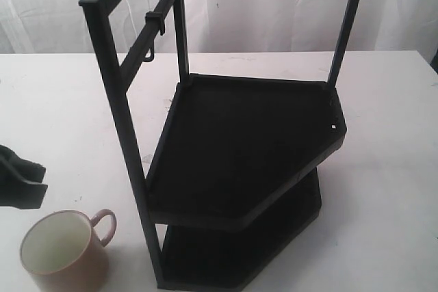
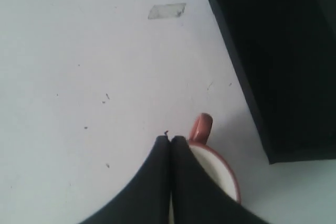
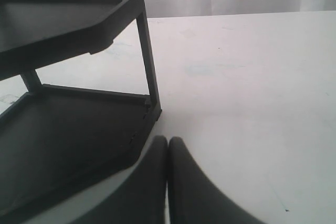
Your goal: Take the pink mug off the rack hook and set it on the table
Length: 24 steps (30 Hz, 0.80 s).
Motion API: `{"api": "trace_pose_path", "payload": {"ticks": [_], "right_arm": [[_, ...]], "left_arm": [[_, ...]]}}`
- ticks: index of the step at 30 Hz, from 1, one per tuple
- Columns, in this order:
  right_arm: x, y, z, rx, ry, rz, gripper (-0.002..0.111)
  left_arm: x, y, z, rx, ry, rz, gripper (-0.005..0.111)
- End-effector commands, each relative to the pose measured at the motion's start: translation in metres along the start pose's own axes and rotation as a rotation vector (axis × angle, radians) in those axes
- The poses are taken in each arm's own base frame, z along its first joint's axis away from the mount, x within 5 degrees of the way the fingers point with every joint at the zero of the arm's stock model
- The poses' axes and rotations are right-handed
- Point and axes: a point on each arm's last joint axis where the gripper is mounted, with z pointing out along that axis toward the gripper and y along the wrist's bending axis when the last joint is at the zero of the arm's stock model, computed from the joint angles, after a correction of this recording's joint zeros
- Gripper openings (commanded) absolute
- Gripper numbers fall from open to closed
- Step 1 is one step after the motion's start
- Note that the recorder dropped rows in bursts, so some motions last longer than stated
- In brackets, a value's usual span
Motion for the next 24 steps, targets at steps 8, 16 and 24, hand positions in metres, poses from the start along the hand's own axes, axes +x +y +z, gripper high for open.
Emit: {"api": "trace_pose_path", "payload": {"ticks": [8, 16, 24], "right_arm": [[0.001, -0.001, 0.000, 0.006, -0.009, 0.003, 0.000], [0.001, -0.001, 0.000, 0.006, -0.009, 0.003, 0.000], [0.001, -0.001, 0.000, 0.006, -0.009, 0.003, 0.000]], "left_arm": [[0.036, 0.002, -0.010, 0.024, -0.151, -0.036, 0.000], [0.042, 0.002, -0.032, 0.034, -0.313, -0.022, 0.000], [0.047, 0.002, -0.035, 0.036, -0.283, -0.019, 0.000]]}}
